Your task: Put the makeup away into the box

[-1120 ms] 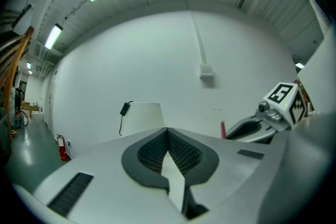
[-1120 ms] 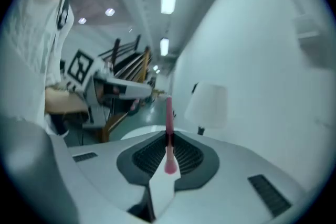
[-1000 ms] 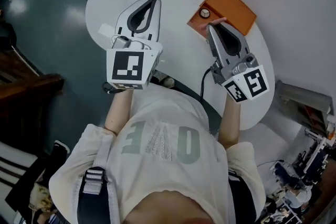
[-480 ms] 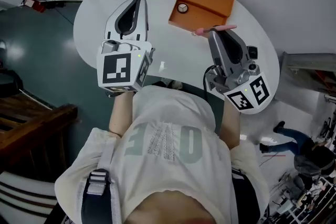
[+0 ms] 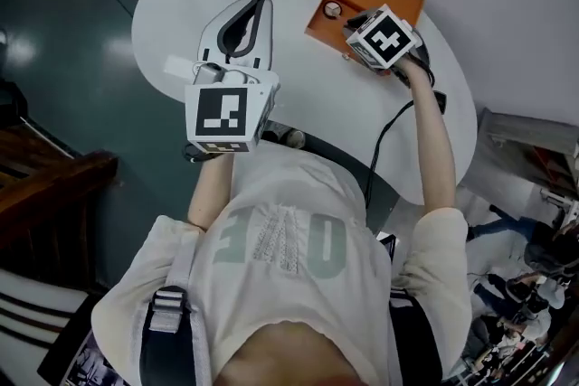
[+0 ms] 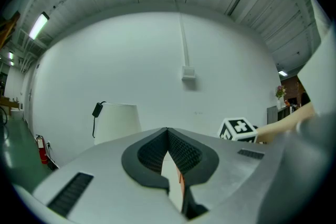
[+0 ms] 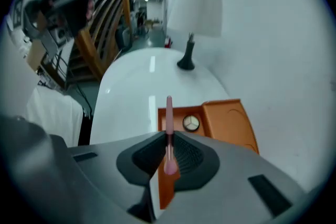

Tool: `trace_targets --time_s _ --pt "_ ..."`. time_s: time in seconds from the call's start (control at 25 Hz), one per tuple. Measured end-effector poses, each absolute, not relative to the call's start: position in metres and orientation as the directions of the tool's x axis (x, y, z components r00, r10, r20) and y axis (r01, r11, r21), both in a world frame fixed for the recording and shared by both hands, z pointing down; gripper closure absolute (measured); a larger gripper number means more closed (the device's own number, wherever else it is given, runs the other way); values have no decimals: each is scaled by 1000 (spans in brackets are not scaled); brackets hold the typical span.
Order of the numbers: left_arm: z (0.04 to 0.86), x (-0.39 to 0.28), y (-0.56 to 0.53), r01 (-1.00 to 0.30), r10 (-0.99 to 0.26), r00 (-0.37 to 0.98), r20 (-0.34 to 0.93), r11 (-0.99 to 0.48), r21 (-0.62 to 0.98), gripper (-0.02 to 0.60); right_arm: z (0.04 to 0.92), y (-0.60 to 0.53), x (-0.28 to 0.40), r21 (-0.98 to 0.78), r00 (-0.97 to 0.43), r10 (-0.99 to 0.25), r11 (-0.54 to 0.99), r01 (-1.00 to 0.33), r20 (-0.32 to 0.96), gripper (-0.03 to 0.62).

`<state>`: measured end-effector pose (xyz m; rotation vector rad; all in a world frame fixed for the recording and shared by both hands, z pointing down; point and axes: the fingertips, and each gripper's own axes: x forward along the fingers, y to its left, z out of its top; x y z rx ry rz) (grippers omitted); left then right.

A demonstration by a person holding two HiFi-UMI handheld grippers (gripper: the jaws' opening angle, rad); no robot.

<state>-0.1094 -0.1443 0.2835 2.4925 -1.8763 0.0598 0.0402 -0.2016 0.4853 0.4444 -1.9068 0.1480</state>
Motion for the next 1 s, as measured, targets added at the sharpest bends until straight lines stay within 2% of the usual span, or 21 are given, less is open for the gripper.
trace_targets --time_s 0.12,0.24,0.56,0.8,1.0 --pt "290 -111 -139 -962 -960 272 58 -273 3 574 542 -201 49 70 -137 -111 959 -275 984 545" --pt "293 -118 -132 -967 -965 254 66 -254 7 574 569 -203 48 40 -73 -60 967 -251 996 545" --pt "297 -142 -124 -982 -978 190 86 -189 18 574 602 -215 41 -142 -111 107 916 -375 988 545" --pt "298 -154 -120 -986 -981 167 94 -167 12 575 607 -212 41 -155 -122 118 915 -372 986 545" --pt "296 -147 -122 -980 -976 198 89 -198 10 574 605 -212 35 -135 -155 83 921 -365 984 545"
